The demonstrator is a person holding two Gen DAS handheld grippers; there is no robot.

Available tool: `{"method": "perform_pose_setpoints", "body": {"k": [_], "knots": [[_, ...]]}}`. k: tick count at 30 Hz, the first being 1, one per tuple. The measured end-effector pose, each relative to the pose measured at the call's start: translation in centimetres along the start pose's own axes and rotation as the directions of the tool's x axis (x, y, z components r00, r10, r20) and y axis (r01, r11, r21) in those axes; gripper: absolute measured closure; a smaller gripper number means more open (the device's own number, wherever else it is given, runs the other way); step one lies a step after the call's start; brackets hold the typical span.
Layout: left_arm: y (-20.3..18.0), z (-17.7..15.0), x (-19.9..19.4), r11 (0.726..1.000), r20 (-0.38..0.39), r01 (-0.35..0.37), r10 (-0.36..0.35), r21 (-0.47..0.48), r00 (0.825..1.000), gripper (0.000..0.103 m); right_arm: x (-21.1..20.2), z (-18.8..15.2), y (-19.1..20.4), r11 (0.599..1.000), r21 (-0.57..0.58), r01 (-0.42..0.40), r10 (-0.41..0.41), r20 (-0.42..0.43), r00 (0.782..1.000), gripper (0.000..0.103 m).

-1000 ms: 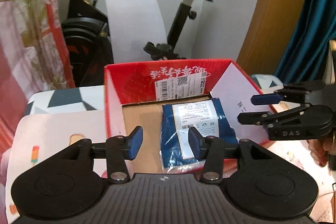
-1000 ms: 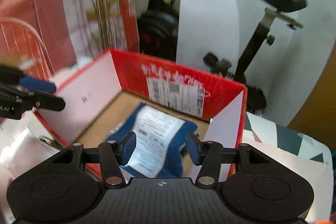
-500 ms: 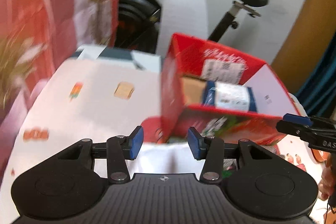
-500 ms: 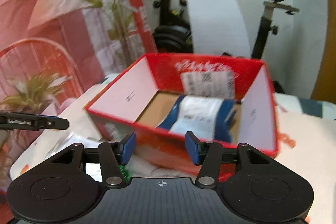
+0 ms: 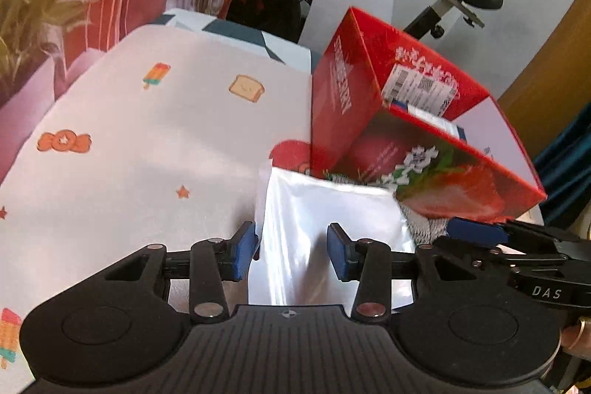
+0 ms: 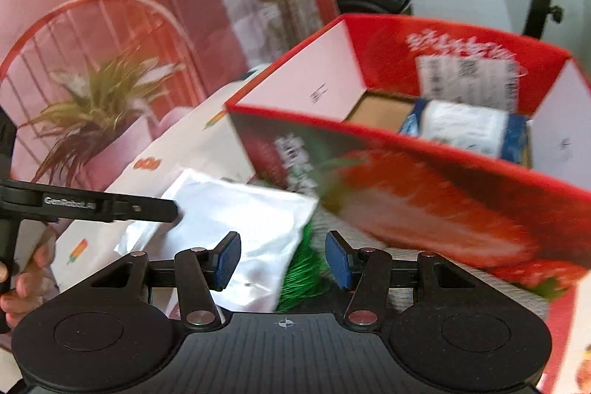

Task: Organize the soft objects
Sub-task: 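Move the right tool to the white pouch beside the box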

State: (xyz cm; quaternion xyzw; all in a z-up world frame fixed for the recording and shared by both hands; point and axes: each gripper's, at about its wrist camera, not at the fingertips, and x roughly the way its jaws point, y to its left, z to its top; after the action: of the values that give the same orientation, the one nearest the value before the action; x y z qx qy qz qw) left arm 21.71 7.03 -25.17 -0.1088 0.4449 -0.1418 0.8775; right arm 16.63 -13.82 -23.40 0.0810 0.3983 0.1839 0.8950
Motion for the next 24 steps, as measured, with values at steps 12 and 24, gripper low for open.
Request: {"method": "perform_pose_setpoints", "body": {"k": [12, 24], "knots": [[-0.6, -1.8, 1.6, 0.997, -0.017, 0.077, -0.077, 0.002, 0.997, 0.059, 3.4, -0.9, 0.7, 0.999, 0.024, -0.046, 0.049, -0.092, 0.995, 0.054], [-0.2, -2.1, 2.3, 0.995, -0.026, 0.098, -0.099, -0.028, 0.995, 0.059, 5.1, -1.4, -1.6, 0.983, 0.153, -0.103, 0.118, -0.096, 0.988, 0.049]]}}
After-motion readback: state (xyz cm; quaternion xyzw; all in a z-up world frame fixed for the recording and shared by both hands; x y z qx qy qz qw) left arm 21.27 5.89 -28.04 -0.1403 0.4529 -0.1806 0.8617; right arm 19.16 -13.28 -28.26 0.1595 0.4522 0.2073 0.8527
